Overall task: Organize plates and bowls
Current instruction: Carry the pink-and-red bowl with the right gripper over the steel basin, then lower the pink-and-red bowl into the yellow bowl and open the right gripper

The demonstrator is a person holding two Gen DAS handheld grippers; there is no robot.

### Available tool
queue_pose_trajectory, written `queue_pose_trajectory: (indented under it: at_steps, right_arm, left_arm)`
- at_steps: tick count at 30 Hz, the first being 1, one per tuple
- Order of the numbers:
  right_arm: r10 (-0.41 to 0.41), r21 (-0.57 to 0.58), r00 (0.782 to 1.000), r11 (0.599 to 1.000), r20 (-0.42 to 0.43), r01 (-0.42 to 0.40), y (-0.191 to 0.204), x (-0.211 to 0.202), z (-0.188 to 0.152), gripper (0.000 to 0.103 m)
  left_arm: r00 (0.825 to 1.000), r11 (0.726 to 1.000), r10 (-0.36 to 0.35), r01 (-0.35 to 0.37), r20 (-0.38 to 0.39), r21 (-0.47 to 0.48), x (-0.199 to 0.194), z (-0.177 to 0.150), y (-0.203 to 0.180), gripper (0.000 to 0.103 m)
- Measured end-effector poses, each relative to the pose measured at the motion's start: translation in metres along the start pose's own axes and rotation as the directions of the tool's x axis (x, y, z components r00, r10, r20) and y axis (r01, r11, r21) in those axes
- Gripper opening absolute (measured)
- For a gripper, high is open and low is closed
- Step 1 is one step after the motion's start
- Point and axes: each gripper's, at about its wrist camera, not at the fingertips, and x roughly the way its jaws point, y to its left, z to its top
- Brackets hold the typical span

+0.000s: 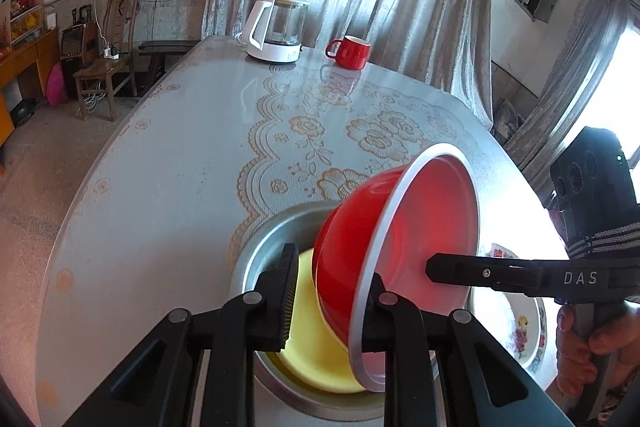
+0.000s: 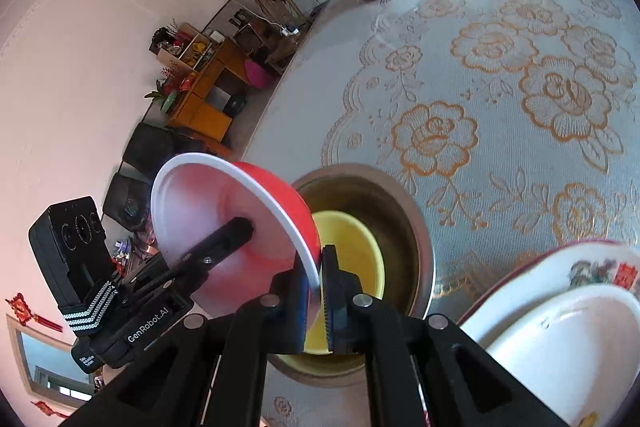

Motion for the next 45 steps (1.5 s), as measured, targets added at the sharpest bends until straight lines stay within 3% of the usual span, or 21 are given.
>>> queue_pose_trajectory:
  at_steps: [12, 16, 18, 25, 30, 33, 36, 43, 45]
  right_arm:
    - [-0.008, 0.046, 0.998, 0.999, -0.058, 0.011, -0.009, 0.005, -0.028, 0.007]
    - [-0.010, 0.067, 0.997, 0.998, -0.076, 0.015, -0.015, 0.008, -0.031, 0.006]
    - [-0.010, 0.075, 0.996, 0.997, -0.086, 0.016, -0.017, 0.010, -0.032, 0.006]
    - [-0.027, 0.078, 0.995, 0.996, -0.101, 0.035, -0.018, 0.010, -0.030, 0.006]
    - [-0.046, 0.063, 0.994, 0.997, -0.096, 0.052, -0.013, 0.009, -0.029, 0.007]
    - [-0.067, 0.051, 0.994, 0.996, -0.088, 0.071, -0.010, 0.009, -0.025, 0.007]
    - [-0.074, 0.046, 0.994, 0.996, -0.078, 0.077, -0.009, 0.007, -0.022, 0.007]
    - [-0.085, 0.051, 0.993, 0.995, -0.079, 0.089, -0.010, 0.008, -0.019, 0.007]
    - [-0.096, 0.058, 0.993, 0.993, -0.075, 0.100, -0.011, 0.008, -0.018, 0.007]
  left_arm:
    - [0.997, 1.000, -0.013, 0.012, -0.074, -0.006, 0.006, -0.019, 0.001, 0.021]
    - [0.996, 1.000, 0.004, -0.004, -0.091, 0.007, 0.009, -0.023, 0.000, 0.027]
    - [0.996, 1.000, 0.019, -0.018, -0.091, 0.007, 0.010, -0.024, 0.002, 0.036]
    - [0.996, 0.998, 0.060, -0.057, -0.073, 0.034, 0.009, -0.023, 0.003, 0.038]
    - [0.987, 0.983, 0.151, -0.144, -0.054, 0.115, 0.015, -0.020, -0.002, 0.042]
    - [0.986, 0.982, 0.163, -0.157, -0.047, 0.102, 0.020, -0.016, 0.002, 0.055]
    - [0.987, 0.985, 0.155, -0.152, -0.043, 0.076, 0.022, -0.012, 0.008, 0.060]
    - [0.982, 0.980, 0.182, -0.178, -0.041, 0.086, 0.028, -0.012, 0.009, 0.061]
    - [0.982, 0.980, 0.187, -0.184, -0.033, 0.074, 0.029, -0.010, 0.011, 0.072]
